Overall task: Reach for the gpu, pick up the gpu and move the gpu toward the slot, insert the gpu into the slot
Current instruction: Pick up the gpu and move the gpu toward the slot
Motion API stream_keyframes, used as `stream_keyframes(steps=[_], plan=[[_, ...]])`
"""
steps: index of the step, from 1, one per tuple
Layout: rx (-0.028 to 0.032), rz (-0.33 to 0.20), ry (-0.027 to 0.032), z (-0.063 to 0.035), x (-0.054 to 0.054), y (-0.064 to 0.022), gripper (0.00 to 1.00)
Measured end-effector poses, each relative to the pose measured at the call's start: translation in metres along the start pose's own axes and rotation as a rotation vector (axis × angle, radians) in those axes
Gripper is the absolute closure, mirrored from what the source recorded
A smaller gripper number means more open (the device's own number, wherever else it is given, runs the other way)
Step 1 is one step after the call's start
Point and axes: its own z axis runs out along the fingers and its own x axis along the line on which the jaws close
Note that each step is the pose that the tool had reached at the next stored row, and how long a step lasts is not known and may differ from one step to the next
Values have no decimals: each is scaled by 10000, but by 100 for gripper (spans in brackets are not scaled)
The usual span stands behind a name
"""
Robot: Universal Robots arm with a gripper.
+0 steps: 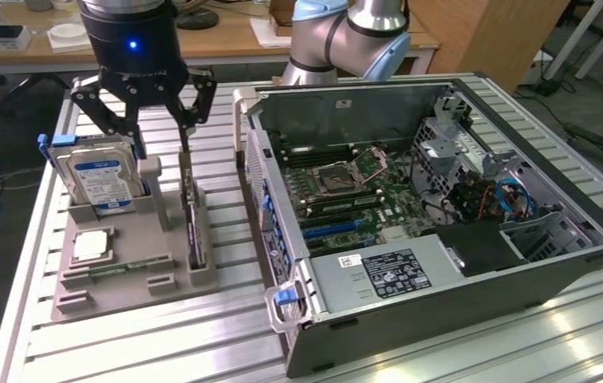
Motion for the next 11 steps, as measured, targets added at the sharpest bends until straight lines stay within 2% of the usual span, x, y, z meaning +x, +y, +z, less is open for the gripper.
stream_keyframes(steps=[11], plan=[[3,107,-2,168,4,-10,45]])
